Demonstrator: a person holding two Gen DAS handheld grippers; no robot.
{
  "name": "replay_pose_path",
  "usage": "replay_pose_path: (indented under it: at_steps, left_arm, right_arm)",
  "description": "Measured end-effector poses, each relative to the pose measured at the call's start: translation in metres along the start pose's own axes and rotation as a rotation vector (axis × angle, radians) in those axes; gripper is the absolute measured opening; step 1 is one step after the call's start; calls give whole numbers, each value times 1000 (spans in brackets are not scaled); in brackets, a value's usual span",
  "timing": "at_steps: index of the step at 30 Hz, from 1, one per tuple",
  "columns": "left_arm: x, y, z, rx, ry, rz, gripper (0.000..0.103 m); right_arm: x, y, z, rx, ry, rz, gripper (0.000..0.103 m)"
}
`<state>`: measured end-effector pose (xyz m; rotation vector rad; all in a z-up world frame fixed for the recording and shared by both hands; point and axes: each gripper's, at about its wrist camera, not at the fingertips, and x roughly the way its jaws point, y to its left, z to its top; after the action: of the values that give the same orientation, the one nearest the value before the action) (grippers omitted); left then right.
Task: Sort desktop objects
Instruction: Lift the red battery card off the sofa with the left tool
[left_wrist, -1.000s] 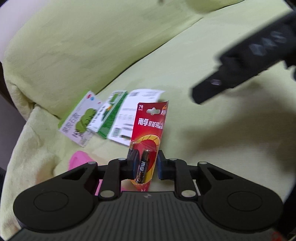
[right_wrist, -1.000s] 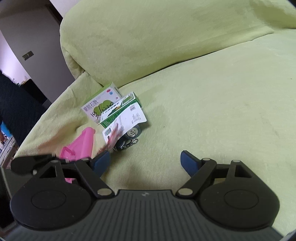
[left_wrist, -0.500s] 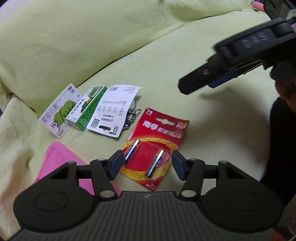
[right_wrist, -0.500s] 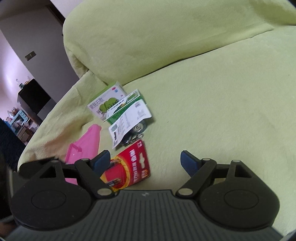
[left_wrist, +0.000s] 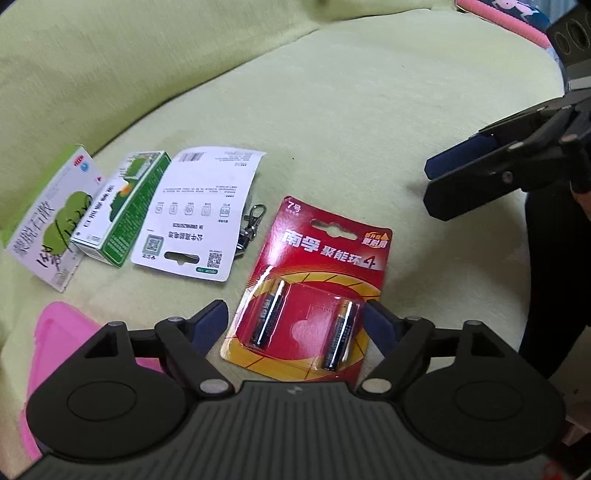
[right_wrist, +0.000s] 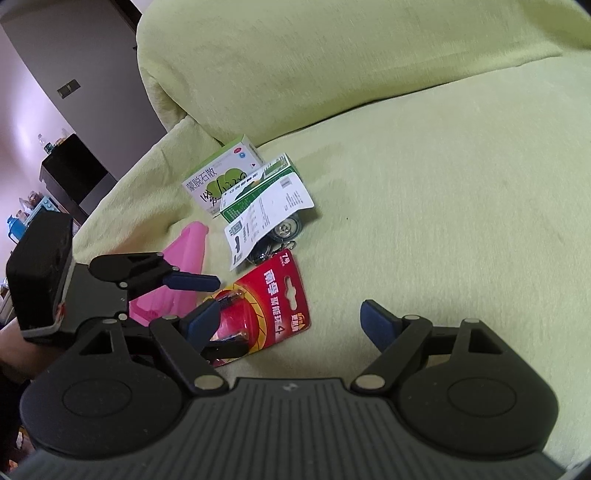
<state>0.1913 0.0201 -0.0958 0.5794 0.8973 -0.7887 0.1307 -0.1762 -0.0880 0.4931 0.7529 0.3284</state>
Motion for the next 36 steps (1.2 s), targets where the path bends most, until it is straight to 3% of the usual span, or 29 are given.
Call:
replay_pose_path:
  at_steps: [11, 14, 18, 28, 33, 35, 36]
  left_arm:
    - [-13, -35, 1, -13, 125, 5, 81]
    - [-14, -52, -5, 65, 142, 21, 94]
    - [-14, -61, -11, 150, 140, 22, 98]
    - [-7, -44, -3, 151, 212, -99, 100]
    - [-12, -49, -1, 149, 245, -83, 93]
    - [-18, -50, -1, 119, 250, -75, 83]
    - [-21, -50, -1, 97, 253, -75, 83]
  right_arm:
    - [0, -4, 6, 68, 11, -63, 82]
    - [-1, -6, 5, 74, 15, -66, 82]
    - [-5, -5, 2, 62, 15, -65, 82]
    - [-10, -3, -8, 7, 29, -73, 82]
    - [-13, -6, -15, 1, 32, -74, 82]
    - [-15, -9, -17, 2, 33, -75, 82]
    - [-15, -9, -18, -1, 32, -73, 82]
